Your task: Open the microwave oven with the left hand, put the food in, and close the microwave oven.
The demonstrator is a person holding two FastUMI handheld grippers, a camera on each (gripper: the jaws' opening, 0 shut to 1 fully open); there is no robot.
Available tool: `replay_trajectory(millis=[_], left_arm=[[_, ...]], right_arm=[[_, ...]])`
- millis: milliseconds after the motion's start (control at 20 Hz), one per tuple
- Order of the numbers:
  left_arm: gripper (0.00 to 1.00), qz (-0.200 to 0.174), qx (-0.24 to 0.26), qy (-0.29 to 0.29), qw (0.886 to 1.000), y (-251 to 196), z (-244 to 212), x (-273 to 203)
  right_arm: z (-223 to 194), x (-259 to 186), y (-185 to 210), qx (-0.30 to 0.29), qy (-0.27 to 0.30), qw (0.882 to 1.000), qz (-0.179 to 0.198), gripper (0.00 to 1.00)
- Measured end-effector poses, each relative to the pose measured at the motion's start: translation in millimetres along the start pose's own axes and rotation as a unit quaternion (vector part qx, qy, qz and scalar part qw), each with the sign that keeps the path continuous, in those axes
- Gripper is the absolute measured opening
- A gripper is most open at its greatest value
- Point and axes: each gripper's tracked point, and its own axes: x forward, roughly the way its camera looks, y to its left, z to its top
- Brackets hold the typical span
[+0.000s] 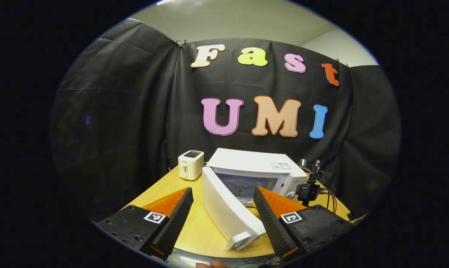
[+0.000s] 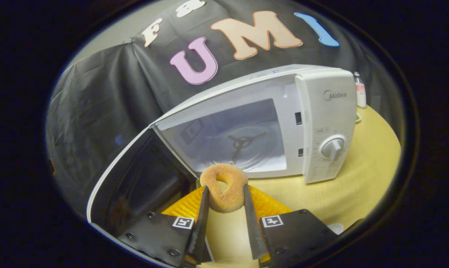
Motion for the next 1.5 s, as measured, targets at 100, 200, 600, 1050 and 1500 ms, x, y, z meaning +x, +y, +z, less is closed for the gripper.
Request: replay_trajectory(millis=[100, 200, 600, 1050, 1500], left_arm=[[0.96, 0.001, 0.000, 0.004, 1.000, 9, -2, -3], [0.96, 0.003, 0.002, 0.007, 1.000, 15, -4, -7], [0.96, 0.008, 0.006, 0.016, 1.000, 33, -11, -16], [0.96, 0.031, 0.007, 0.030, 0.999, 58, -20, -25], [0.96, 0.039, 0.004, 0.037, 0.999, 66, -24, -24]], right_arm=[[4, 16, 2, 0.035, -0.008, 0.999, -0.009, 0.44], [6, 30, -1, 0.076, -0.011, 0.997, -0.024, 0.44], [19, 66, -11, 0.183, -0.037, 0.980, -0.072, 0.44], [20, 108, -20, 0.243, -0.057, 0.963, -0.102, 0.44], [32, 125, -39, 0.246, -0.102, 0.953, -0.145, 0.48]])
